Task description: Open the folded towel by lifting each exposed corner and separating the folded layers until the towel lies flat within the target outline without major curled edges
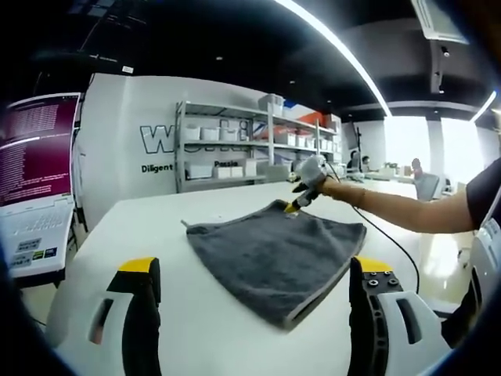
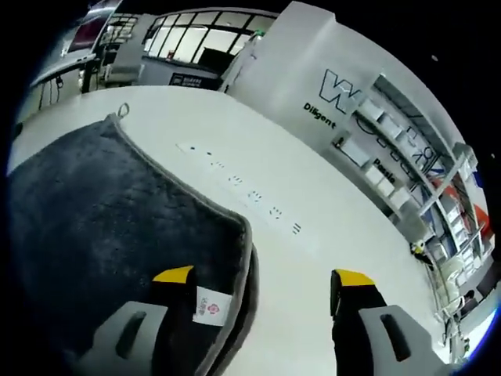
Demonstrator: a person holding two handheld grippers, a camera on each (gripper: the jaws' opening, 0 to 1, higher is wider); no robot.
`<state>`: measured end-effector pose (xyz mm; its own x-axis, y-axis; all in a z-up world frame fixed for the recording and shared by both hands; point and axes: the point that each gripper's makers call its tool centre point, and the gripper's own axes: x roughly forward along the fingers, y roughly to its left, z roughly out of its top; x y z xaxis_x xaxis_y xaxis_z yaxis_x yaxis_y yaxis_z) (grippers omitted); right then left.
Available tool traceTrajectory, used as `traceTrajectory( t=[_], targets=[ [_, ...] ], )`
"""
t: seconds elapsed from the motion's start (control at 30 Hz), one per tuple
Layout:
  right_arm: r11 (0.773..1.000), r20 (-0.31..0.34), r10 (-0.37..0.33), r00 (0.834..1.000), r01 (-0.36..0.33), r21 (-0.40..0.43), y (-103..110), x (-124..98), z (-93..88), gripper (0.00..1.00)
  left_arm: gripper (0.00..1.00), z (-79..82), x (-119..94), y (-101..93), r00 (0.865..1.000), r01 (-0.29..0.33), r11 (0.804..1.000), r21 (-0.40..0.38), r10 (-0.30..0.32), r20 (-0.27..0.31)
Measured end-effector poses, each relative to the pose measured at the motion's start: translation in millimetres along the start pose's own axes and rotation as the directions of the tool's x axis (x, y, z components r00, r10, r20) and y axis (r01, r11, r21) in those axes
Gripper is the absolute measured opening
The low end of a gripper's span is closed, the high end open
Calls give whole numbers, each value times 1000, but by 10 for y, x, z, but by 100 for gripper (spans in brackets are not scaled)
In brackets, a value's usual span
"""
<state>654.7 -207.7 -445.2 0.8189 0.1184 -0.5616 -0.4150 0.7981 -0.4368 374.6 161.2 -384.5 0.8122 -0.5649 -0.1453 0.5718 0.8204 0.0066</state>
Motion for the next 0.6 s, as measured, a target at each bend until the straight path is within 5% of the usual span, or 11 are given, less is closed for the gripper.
traceTrajectory(
  t=[0.13,0.3,0.6],
  targets=[
    [999,-10,26,1000,-26,36,-92,-82,-24,86,99,-6,7,-7,1000,0,1000,-2,0,1],
    [995,-3,67,998,-67,77,90,-341,-138,99,99,-6,10,-10,1000,-1,1000,-6,1,2],
    [982,49,158,986,-162,98,294,-814,-206,99,99,-24,25,-1,1000,2,1000,-12,-2,2]
  ],
)
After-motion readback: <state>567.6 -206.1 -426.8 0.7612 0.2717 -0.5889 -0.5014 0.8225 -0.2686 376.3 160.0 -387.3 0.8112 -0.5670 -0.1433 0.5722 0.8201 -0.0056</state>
